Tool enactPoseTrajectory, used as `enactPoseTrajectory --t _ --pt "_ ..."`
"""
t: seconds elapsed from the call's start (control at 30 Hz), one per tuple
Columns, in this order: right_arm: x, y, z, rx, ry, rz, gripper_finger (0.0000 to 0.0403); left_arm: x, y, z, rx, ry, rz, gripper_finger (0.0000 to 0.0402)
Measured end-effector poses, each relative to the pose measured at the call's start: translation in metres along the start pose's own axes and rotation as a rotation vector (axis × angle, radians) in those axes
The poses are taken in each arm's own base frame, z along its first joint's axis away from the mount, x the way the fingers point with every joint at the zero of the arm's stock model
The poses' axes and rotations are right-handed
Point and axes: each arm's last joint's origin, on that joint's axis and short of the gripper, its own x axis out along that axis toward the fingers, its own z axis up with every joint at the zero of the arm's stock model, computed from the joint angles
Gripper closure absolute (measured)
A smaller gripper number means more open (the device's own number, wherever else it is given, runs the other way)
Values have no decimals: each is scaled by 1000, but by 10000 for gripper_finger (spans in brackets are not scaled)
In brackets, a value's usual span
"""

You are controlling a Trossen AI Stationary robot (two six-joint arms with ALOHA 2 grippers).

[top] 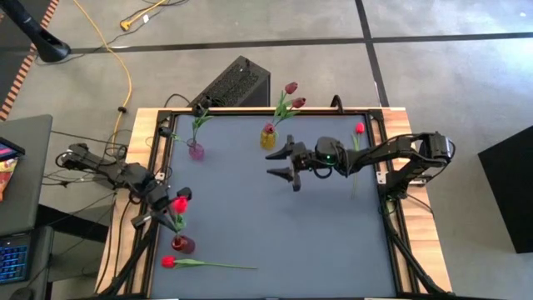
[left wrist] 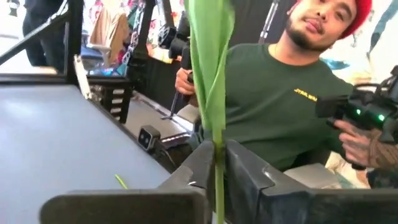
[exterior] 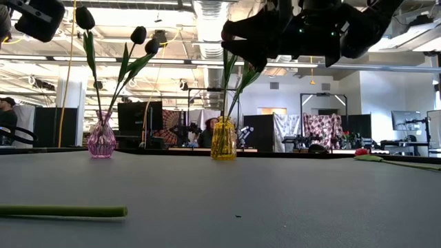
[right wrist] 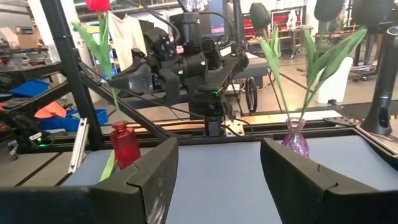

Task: Sort flowers into vase by color
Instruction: Put the top left red flower into the red vase, then put the top red flower into the red vase

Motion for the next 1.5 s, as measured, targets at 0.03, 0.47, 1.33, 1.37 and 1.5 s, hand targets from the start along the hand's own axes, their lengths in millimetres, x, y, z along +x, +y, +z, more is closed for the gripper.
enactPoseTrajectory --t 0.03,0.47,1.33,1.37,1.5 --pt "0 0 0 0 0 -2 148 0 1 -1 -21 4 13 368" --pt "0 -2 0 -1 1 -7 148 -1 4 -13 -386 120 56 296" --pt "0 4 -10 -27 101 15 148 -27 -15 4 -931 358 380 319" --pt "0 4 -11 -25 107 16 148 -29 -15 5 -912 348 406 319" --pt "0 4 -16 -10 154 12 148 -32 -14 12 -772 287 514 319"
